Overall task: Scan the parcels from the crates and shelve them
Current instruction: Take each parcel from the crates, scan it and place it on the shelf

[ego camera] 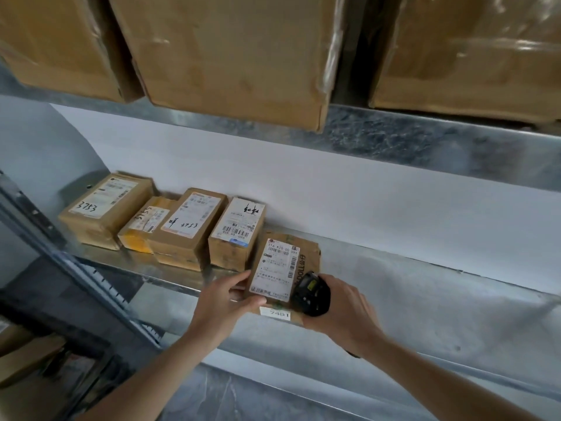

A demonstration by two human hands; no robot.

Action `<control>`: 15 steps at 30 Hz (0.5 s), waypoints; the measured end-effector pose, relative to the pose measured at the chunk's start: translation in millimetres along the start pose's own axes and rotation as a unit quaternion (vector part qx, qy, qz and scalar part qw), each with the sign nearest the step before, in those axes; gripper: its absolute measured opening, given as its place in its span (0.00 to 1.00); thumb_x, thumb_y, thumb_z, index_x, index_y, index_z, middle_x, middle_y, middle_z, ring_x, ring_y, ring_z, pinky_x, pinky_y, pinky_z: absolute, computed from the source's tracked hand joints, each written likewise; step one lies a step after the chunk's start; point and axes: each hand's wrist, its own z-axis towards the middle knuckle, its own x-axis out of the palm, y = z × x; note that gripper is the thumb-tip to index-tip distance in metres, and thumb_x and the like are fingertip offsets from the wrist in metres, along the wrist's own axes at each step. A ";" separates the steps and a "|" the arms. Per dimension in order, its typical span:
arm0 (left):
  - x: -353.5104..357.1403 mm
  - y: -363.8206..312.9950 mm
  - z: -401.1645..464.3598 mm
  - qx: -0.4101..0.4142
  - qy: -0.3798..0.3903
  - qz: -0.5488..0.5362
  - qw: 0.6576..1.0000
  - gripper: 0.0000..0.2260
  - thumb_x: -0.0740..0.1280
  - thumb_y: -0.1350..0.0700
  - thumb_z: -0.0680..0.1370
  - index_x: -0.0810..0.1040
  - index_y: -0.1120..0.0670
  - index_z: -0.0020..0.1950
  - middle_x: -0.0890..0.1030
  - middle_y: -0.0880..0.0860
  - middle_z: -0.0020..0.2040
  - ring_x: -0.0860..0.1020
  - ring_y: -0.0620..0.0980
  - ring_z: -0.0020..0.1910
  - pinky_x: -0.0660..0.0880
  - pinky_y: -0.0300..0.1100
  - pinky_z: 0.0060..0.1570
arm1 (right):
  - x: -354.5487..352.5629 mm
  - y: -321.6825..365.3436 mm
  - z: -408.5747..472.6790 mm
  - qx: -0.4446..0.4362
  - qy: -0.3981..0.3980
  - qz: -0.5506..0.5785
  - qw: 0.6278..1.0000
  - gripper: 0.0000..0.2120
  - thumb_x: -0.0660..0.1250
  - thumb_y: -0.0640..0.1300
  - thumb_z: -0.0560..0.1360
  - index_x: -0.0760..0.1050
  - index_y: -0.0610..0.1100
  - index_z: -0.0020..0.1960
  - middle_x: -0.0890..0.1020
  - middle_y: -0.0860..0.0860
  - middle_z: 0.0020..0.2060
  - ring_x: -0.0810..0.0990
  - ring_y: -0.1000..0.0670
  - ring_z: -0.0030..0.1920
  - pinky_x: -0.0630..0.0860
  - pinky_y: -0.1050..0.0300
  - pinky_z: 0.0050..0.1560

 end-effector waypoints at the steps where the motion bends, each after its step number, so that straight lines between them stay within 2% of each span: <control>1: 0.6 -1.0 3.6 0.003 -0.003 0.000 1.000 0.22 0.80 0.56 0.70 0.79 0.44 0.61 0.84 0.35 0.49 0.83 0.36 0.50 0.80 0.32 0.50 | -1.4 0.7 5.3 0.000 0.002 -0.001 1.000 0.33 0.72 0.71 0.59 0.75 0.57 0.60 0.83 0.59 0.50 0.80 0.56 0.46 0.75 0.63 0.41; 3: 1.8 -1.8 10.3 0.005 -0.010 -0.001 1.000 0.21 0.79 0.58 0.71 0.80 0.47 0.61 0.85 0.35 0.48 0.83 0.35 0.49 0.79 0.30 0.49 | -3.1 1.4 14.5 0.003 0.004 0.001 1.000 0.32 0.75 0.70 0.61 0.75 0.57 0.60 0.84 0.58 0.50 0.80 0.56 0.47 0.78 0.61 0.43; 6: 5.2 -4.1 16.6 0.008 -0.033 0.028 0.999 0.21 0.79 0.56 0.72 0.81 0.51 0.64 0.85 0.41 0.53 0.83 0.35 0.48 0.79 0.29 0.46 | -5.0 2.7 25.4 0.011 -0.001 -0.001 1.000 0.31 0.76 0.66 0.62 0.75 0.56 0.61 0.84 0.58 0.50 0.81 0.52 0.48 0.81 0.53 0.48; 11: 11.7 -6.8 23.2 0.007 -0.089 0.082 0.993 0.18 0.78 0.52 0.72 0.82 0.53 0.60 0.86 0.45 0.53 0.83 0.38 0.44 0.80 0.30 0.44 | -8.3 5.9 35.9 0.010 -0.001 -0.001 1.000 0.30 0.77 0.66 0.66 0.75 0.56 0.62 0.83 0.57 0.51 0.79 0.52 0.47 0.73 0.60 0.40; 15: 11.7 -8.7 25.2 -0.001 -0.100 0.102 0.990 0.16 0.78 0.51 0.72 0.83 0.53 0.57 0.87 0.46 0.50 0.83 0.39 0.42 0.77 0.26 0.40 | -8.7 6.1 38.4 0.008 -0.002 0.002 1.000 0.29 0.78 0.64 0.66 0.74 0.56 0.62 0.83 0.57 0.51 0.79 0.51 0.47 0.72 0.58 0.41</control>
